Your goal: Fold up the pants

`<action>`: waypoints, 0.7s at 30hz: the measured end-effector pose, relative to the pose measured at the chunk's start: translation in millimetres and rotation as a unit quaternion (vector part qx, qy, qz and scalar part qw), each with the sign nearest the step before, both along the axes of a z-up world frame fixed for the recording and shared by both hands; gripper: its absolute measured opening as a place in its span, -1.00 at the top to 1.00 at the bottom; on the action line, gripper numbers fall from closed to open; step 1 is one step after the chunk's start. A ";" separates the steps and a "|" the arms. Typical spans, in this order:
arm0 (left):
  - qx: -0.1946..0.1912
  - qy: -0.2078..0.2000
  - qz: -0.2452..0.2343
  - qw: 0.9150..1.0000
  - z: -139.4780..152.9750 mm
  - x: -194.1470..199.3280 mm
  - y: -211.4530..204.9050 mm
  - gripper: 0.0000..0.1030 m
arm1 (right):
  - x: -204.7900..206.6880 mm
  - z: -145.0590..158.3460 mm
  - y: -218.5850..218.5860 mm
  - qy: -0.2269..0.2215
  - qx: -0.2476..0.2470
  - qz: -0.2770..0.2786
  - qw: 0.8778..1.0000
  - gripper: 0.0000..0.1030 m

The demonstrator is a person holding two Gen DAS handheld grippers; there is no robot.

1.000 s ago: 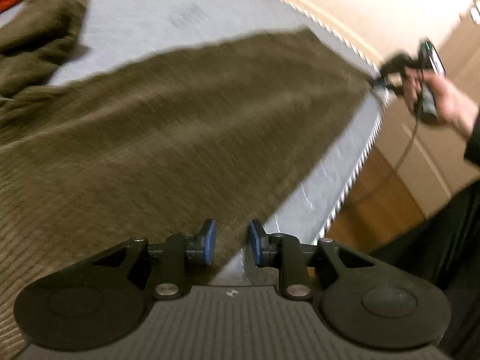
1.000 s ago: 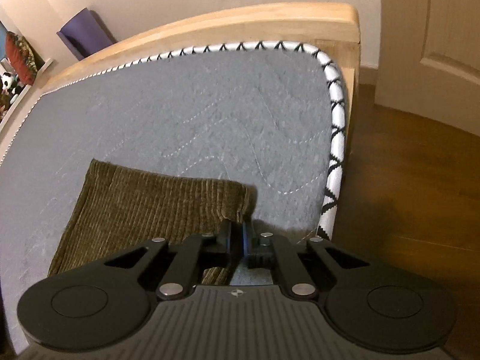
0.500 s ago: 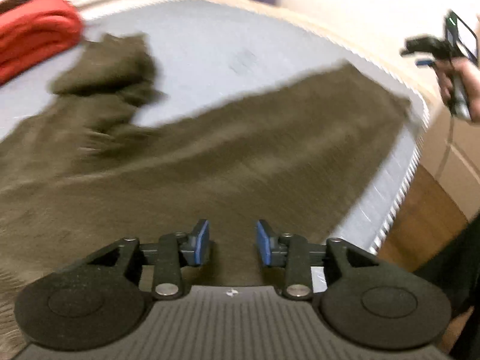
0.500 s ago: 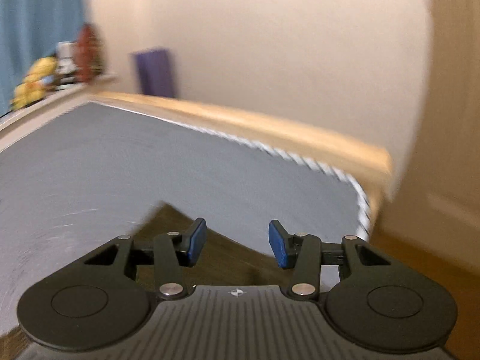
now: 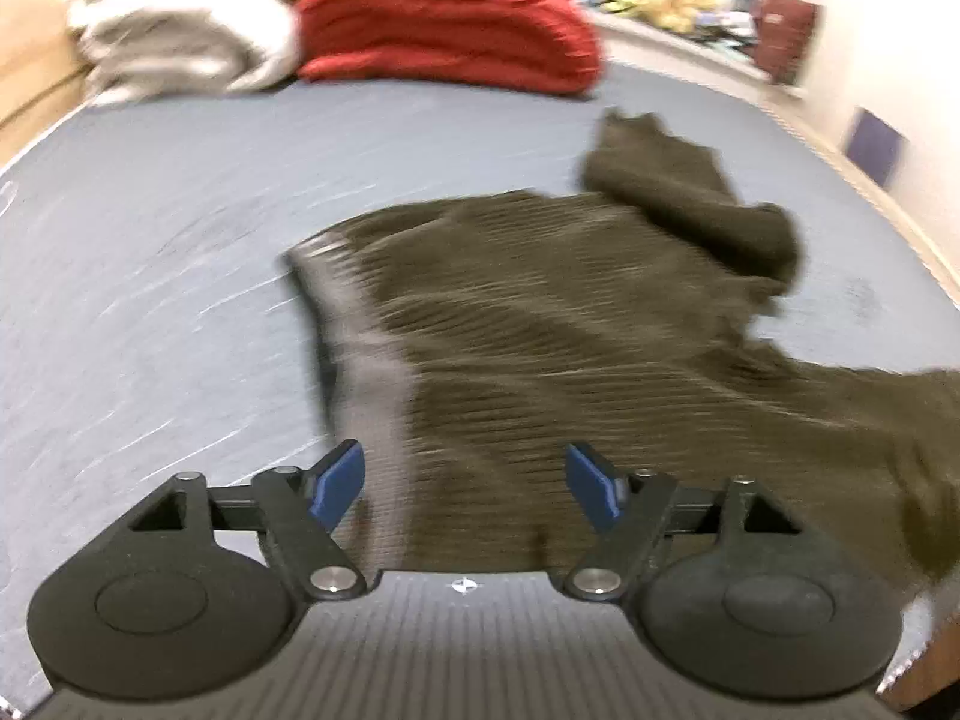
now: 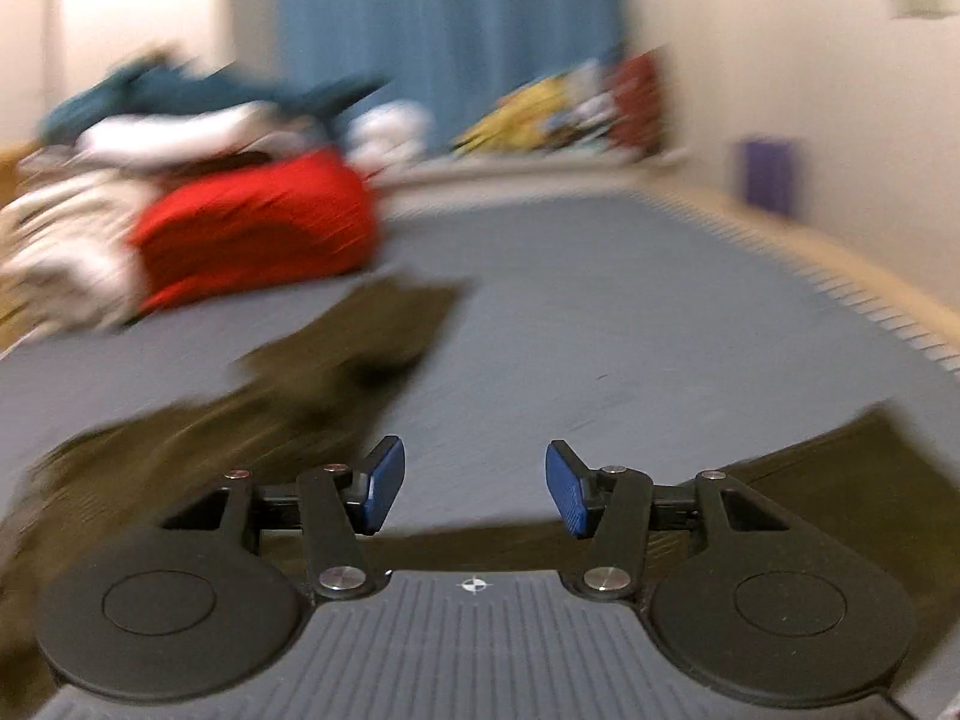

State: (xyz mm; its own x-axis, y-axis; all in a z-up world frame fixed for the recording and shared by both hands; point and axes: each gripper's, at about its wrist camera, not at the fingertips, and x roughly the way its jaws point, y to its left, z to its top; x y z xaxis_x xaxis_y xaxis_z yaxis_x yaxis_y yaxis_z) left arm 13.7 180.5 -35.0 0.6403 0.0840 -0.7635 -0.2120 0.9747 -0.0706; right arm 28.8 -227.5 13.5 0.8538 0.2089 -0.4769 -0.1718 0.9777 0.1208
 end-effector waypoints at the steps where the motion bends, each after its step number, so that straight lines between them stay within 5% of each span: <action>1: -0.004 0.009 0.012 1.000 -3.8 0.6 12.1 -0.59 | -1.8 -3.4 15.8 0.005 -0.003 0.035 0.999 -0.06; 7: -0.063 0.043 0.030 0.997 -26.3 3.6 54.3 -0.62 | -45.0 -28.2 115.2 0.011 -0.066 0.238 0.969 -0.06; 14: -0.057 0.079 0.023 0.995 -52.7 6.7 60.2 -0.62 | -113.3 -46.8 189.9 0.021 -0.094 0.428 0.898 -0.12; 18: -0.048 0.083 0.015 0.995 -59.9 9.2 57.2 -0.57 | -140.2 -58.3 213.2 0.008 -0.126 0.490 0.863 -0.16; 21: -0.057 0.081 0.006 0.995 -61.1 8.7 57.2 -0.31 | -148.2 -66.1 226.8 0.002 -0.154 0.508 0.847 -0.16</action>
State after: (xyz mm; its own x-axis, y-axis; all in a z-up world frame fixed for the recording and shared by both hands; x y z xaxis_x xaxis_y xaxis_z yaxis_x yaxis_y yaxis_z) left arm 22.4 237.7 -96.1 0.5078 -0.0023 -0.8615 -0.2406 0.9598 -0.1444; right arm -119.3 -0.7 -52.5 0.3059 0.7010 -0.6442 -0.9442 0.3104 -0.1106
